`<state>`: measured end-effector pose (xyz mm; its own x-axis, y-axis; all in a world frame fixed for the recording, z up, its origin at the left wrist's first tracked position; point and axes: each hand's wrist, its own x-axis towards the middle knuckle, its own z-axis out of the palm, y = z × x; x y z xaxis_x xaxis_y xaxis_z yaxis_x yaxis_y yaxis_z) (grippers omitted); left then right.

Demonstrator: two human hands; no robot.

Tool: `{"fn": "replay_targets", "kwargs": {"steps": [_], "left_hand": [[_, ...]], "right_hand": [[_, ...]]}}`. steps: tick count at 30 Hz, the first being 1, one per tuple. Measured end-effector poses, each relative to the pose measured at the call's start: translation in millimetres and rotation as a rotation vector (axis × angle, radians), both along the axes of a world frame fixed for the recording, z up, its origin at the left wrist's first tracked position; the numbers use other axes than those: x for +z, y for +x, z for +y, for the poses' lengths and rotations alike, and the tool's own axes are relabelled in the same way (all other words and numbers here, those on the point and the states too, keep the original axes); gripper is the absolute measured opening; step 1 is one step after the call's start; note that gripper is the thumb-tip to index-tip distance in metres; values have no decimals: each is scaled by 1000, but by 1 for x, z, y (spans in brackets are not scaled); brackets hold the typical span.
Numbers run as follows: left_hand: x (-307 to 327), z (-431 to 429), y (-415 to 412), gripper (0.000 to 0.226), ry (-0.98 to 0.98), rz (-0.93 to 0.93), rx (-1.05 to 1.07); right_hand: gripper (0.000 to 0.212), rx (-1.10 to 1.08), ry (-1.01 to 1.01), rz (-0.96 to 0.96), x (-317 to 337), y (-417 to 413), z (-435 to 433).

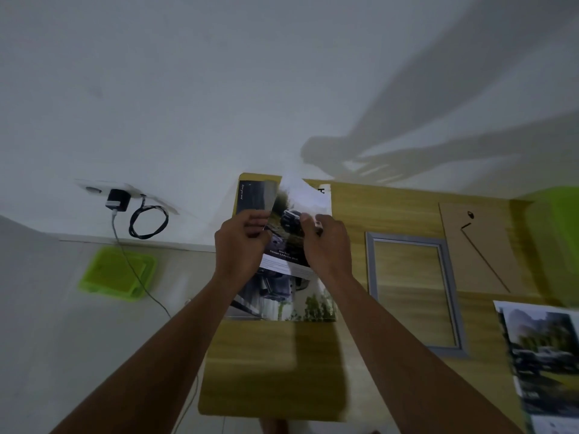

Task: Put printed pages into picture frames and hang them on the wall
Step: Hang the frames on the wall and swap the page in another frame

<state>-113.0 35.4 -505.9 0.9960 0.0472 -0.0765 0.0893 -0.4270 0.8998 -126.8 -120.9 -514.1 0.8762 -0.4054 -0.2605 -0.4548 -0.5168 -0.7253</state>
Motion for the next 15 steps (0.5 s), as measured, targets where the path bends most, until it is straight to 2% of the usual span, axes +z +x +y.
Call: {"fn": "replay_targets", "kwargs": {"steps": [3, 6, 9, 12, 14, 15], "left_hand": [[34, -8, -16, 25, -64, -99, -35], [61, -26, -36, 20, -143, -146, -96], [76, -48, -49, 20, -179, -108, -171], [89, -67, -58, 25, -136, -156, -148], [88, -75, -55, 29, -74, -155, -50], [87, -79, -52, 33, -82, -79, -25]], "right_hand": [[50, -60, 208, -117, 42, 1, -4], [42, -55, 300, -161, 76, 0, -15], [7, -70, 250, -193, 97, -5, -33], [15, -100, 137, -230, 115, -18, -61], [15, -123, 181, -229, 124, -32, -81], [16, -127, 216, -216, 126, -40, -92]]}}
